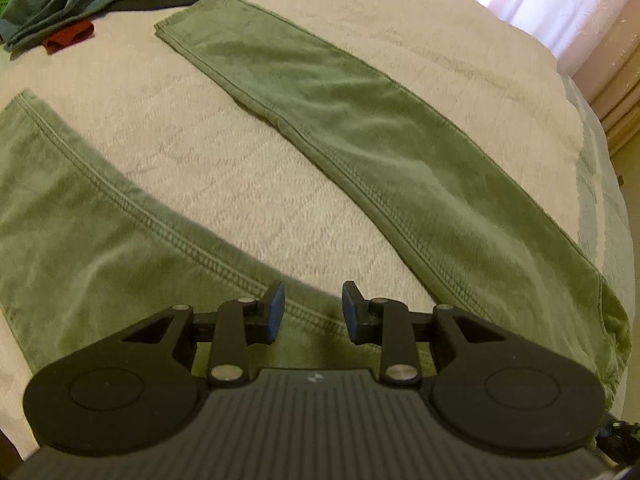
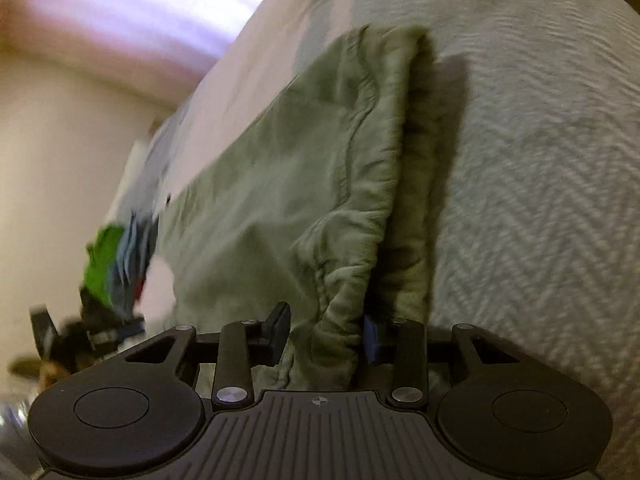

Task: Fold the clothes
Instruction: 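Hold the waistband with the right tool and pull the trousers straight lengthwise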

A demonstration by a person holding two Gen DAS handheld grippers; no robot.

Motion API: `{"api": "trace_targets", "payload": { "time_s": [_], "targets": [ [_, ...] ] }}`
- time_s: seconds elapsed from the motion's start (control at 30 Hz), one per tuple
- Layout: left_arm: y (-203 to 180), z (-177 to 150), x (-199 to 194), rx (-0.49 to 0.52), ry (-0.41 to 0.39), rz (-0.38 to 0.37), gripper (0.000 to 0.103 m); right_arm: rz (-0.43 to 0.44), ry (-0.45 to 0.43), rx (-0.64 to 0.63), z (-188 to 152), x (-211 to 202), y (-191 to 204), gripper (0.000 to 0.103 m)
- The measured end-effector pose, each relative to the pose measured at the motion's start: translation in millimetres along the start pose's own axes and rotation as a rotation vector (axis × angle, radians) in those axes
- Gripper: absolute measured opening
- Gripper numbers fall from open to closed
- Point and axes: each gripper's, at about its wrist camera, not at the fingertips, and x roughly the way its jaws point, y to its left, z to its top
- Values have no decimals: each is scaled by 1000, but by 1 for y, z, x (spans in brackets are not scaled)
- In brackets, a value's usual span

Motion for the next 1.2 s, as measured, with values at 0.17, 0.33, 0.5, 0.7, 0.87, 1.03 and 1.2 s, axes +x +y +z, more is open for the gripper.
{"api": "trace_targets", "payload": {
  "time_s": [0.17,0.33,0.5,0.7,0.87,1.03,1.2],
  "targets": [
    [1,-10,-2,-5,10,-11,26,-17,-116,11,4,-31,17,16],
    [5,-13,-9,-8,-5,-6,26,-115,-177,-50,-2,-48,21,12],
    [6,-19,-7,-12,12,-1,26,-170,-132,68,-18,-26,-1,16],
    [1,-33,-10,38,25,-10,26,-177,-180,171,-50,-74,6,62],
    [2,-44,-6,12,52,-20,26,-61,-87,355,-105,-104,-19,63],
    [-2,-53,-5,25,64,-23,26,58,-90,556,-142,-74,-20,47],
    [-6,-62,-3,38,76,-27,26,-27,-214,558,-147,-77,0,24]
  ]
}}
